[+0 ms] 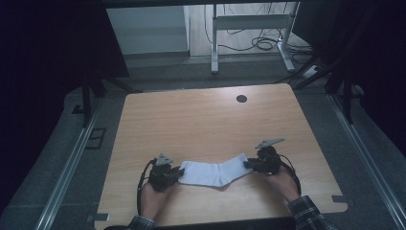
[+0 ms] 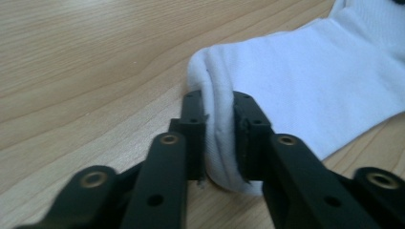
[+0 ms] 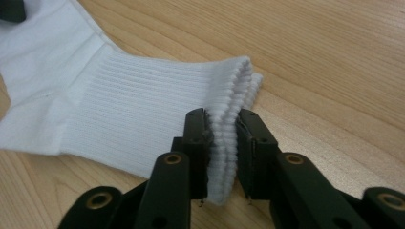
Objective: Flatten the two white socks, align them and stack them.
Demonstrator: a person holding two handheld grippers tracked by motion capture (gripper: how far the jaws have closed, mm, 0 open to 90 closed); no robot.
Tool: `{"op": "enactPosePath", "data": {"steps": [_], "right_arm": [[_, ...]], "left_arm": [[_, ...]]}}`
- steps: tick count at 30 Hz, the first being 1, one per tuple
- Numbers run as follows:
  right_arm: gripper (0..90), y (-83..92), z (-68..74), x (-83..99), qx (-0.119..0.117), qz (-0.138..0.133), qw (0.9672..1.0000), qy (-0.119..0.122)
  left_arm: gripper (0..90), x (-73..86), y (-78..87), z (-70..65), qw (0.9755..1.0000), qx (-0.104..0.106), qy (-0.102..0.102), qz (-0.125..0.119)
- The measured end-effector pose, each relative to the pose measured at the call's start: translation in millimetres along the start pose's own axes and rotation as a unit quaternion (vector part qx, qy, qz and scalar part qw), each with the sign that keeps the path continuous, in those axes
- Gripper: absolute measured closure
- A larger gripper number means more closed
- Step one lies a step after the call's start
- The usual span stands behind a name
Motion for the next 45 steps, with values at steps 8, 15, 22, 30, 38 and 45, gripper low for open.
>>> {"op": "enactPosePath", "data": {"steps": [8, 15, 22, 30, 38, 45], "right_arm": [[80.3, 7.2, 2.0, -12.2, 0.028, -0.014, 0.999, 0.032], [80.2, 14.8, -0.2, -33.4, 0.038, -0.041, 0.9974, 0.044], [80.3, 11.7, -14.6, -55.4, 0.055, -0.06, 0.9962, 0.031], [80.1, -6.8, -29.0, -68.9, 0.076, -0.061, 0.9948, 0.028], [78.1, -28.6, -42.8, -58.8, 0.094, -0.043, 0.9941, 0.033], [67.8, -34.5, -50.0, -51.0, 0.104, -0.034, 0.9935, 0.031]], "left_arm": [[80.6, -13.9, 1.0, -0.6, 0.9997, -0.01, -0.022, -0.01], [80.7, -41.7, 3.0, 5.5, 0.9986, -0.022, -0.043, -0.024], [80.7, -74.3, -4.6, 17.2, 0.9969, -0.041, -0.055, -0.038], [80.7, -80.0, -33.6, 37.0, 0.9953, -0.076, -0.053, -0.027], [80.0, -68.4, -56.0, 42.2, 0.9934, -0.096, -0.062, -0.001], [68.7, -64.3, -59.5, 45.9, 0.9932, -0.105, -0.049, 0.001]]}}
Point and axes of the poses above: each handheld gripper's, and its own axes: y roughly backward along the jaws, x roughly out of its underside, z roughly to its left, the point moved 7 cm from there along -y, roughly forward along the jaws, and after that the axes turned 8 degrees about -z, right-handed, at the moved point
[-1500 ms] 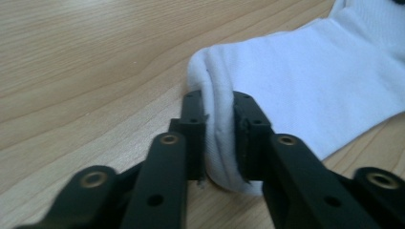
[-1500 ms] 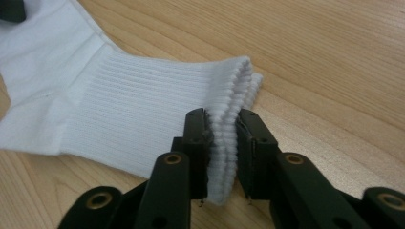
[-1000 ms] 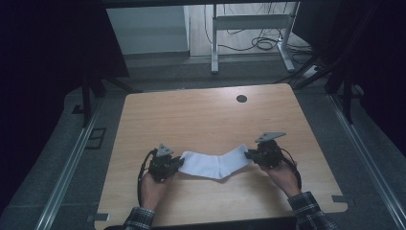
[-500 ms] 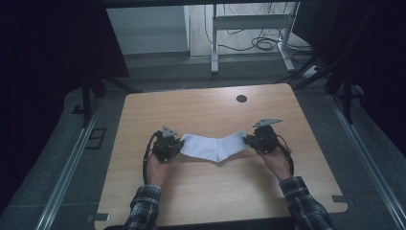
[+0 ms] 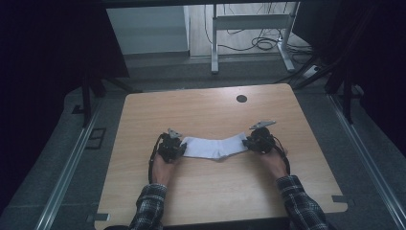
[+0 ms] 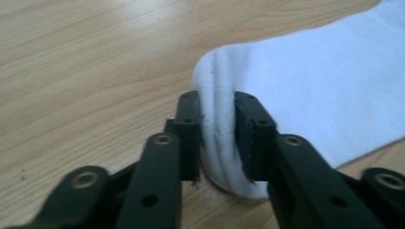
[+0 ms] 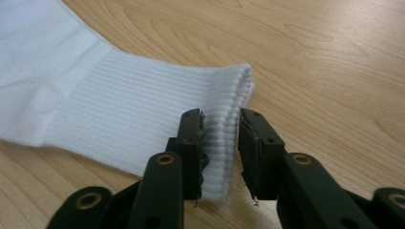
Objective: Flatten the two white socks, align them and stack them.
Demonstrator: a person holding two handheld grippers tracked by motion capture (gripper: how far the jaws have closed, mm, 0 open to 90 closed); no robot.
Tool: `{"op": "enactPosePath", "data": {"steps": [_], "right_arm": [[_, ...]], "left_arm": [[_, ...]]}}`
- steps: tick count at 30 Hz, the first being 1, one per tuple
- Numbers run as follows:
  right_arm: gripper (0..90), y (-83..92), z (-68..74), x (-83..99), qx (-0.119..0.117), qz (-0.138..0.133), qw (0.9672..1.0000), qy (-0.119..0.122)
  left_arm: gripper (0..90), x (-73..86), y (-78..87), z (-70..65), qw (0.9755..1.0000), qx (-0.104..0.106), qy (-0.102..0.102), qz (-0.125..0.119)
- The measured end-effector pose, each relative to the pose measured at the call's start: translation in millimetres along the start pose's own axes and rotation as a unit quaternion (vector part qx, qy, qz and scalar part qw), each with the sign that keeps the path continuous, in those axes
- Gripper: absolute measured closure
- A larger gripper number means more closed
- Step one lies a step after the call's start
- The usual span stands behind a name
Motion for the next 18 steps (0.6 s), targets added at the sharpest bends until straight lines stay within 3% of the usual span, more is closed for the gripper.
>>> {"op": "enactPosePath", "data": {"steps": [4, 10, 18], "right_arm": [[63.7, 3.8, 0.4, -3.0, 0.0, -0.008, 1.0, 0.005], [55.9, 7.6, 0.5, -2.9, -0.008, -0.017, 0.9998, -0.008], [46.6, 12.9, 4.5, -6.6, -0.021, -0.031, 0.9992, -0.012]], "left_arm": [[61.0, -4.0, 3.7, 2.0, 0.9999, -0.012, -0.002, -0.01], [52.9, -8.7, 11.2, 3.8, 0.9996, -0.015, 0.003, -0.024], [45.8, -6.9, 17.5, 0.1, 0.9995, 0.011, 0.014, -0.026]]}}
Point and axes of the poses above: each handheld gripper's, and its own axes: y roughly backward along the jaws, x roughly out of its underside, z roughly to its left, the point moved 7 cm from there along -y, roughly forward along the jaws, and after that the axes turned 8 degrees about -z, right-handed, at the moved point
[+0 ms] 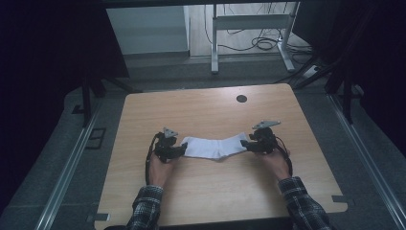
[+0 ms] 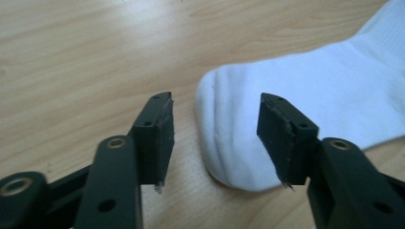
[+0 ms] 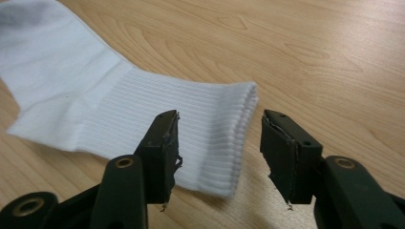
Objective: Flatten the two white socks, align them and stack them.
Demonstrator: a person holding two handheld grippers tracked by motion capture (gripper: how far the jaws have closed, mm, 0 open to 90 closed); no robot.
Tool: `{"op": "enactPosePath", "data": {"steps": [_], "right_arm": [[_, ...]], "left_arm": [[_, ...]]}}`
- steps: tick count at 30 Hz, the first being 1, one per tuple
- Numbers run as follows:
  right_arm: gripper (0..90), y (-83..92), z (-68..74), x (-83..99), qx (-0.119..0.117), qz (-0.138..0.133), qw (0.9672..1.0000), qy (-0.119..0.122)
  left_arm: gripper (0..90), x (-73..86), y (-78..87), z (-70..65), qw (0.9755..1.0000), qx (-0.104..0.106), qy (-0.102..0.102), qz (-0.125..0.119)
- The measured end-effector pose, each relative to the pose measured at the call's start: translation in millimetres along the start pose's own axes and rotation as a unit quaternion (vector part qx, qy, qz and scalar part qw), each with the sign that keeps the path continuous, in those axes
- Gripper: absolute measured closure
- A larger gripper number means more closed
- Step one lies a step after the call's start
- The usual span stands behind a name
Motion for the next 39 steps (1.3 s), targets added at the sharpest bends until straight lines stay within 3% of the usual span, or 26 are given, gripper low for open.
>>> {"op": "enactPosePath", "data": {"steps": [8, 13, 19, 30, 39], "right_arm": [[38.1, 4.1, 5.1, -3.9, -0.007, -0.009, 0.9999, 0.009], [37.4, 8.0, 7.1, -5.3, -0.011, -0.009, 0.9998, 0.016], [33.4, 13.4, 11.2, -5.4, -0.024, -0.007, 0.9995, 0.019], [25.0, 29.7, 11.6, -4.4, -0.02, -0.002, 0.9995, 0.025], [20.7, 39.5, 14.7, -3.0, -0.02, 0.0, 0.9992, 0.034]], "left_arm": [[36.5, 0.9, 3.5, -7.2, 0.9998, 0.02, 0.0, -0.006], [29.8, -0.2, 8.1, -9.2, 0.9997, 0.024, 0.003, -0.009], [27.1, -2.4, 16.9, -13.2, 0.9992, 0.036, 0.007, -0.014], [21.5, -0.4, 34.1, -15.6, 0.9982, 0.052, 0.018, -0.023], [18.2, 0.9, 48.6, -16.5, 0.9978, 0.059, 0.013, -0.028]]}}
Point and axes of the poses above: each handheld gripper's, and its own axes: y roughly backward along the jaws, x roughly out of its underside, z roughly to its left, the point moved 7 cm from there along -y, roughly forward along the jaws, and after that the axes turned 8 degrees about -z, right-handed, at the moved point
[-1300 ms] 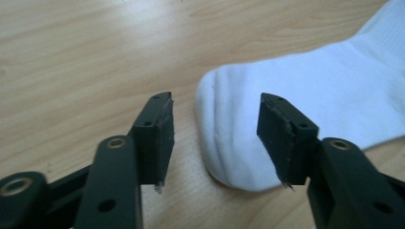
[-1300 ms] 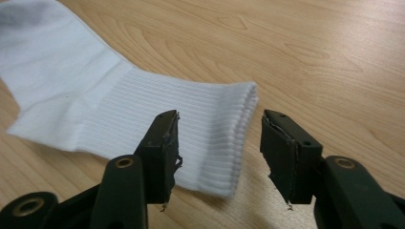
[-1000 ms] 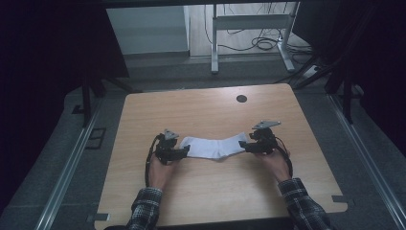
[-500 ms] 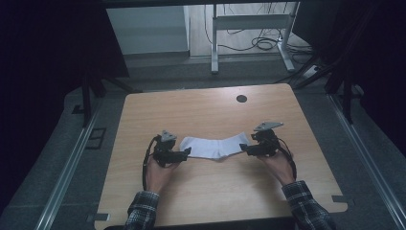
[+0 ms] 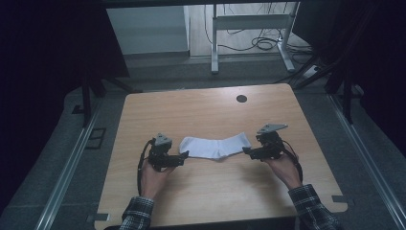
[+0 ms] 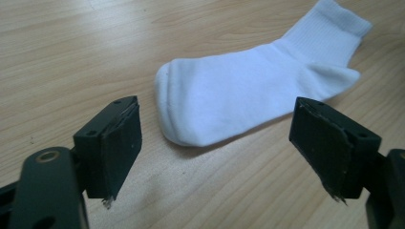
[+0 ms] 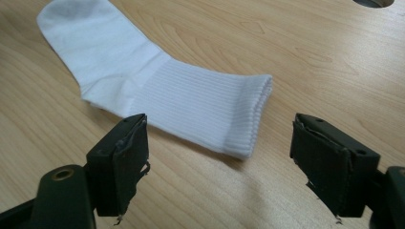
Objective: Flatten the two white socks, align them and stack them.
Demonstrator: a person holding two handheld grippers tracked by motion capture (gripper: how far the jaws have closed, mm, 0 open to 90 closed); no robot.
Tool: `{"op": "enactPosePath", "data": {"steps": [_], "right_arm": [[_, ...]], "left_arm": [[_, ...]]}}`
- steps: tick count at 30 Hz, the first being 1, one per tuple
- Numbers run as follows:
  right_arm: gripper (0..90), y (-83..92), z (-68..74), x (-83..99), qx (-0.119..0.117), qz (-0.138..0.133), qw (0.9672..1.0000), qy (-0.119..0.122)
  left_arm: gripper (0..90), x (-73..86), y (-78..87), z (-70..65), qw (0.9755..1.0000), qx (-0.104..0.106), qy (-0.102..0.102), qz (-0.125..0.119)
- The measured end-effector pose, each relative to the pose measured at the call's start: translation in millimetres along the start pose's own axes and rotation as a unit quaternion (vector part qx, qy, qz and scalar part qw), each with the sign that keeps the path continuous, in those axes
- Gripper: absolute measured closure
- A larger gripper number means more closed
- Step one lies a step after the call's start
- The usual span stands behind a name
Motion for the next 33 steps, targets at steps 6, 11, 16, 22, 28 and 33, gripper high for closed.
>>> {"op": "enactPosePath", "data": {"steps": [6, 11, 16, 22, 28, 33], "right_arm": [[18.6, 7.3, 4.0, 0.6, -0.003, -0.001, 1.0, 0.007], [17.3, 14.5, 5.8, 1.8, -0.004, -0.001, 0.9999, 0.011], [16.5, 23.1, 6.8, 3.6, -0.004, -0.003, 0.9999, 0.014], [16.0, 34.0, 7.5, 7.8, -0.003, -0.004, 0.9998, 0.018], [15.6, 43.1, 9.0, 15.1, -0.003, -0.004, 0.9998, 0.019], [15.5, 47.5, 9.9, 23.2, -0.002, -0.003, 0.9999, 0.016]], "left_arm": [[16.4, 1.5, 9.2, -3.3, 1.0, 0.004, -0.007, 0.002], [15.8, 3.5, 16.7, -5.9, 0.9999, 0.006, -0.01, 0.002], [14.2, 7.2, 24.2, -8.0, 0.9998, 0.006, -0.019, 0.002], [13.6, 12.9, 35.0, -9.1, 0.9996, 0.003, -0.029, 0.002], [12.7, 20.5, 44.7, -10.1, 0.9994, 0.0, -0.034, 0.0], [12.5, 29.0, 51.4, -10.8, 0.9992, -0.003, -0.039, 0.001]]}}
Point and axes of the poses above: each handheld gripper's, and its own axes: y roughly backward along the jaws, x roughly out of its underside, z roughly to its left, the point moved 7 cm from there along -y, roughly forward along the jaws, and after that the axes turned 8 degrees about -z, right-handed, at the moved point
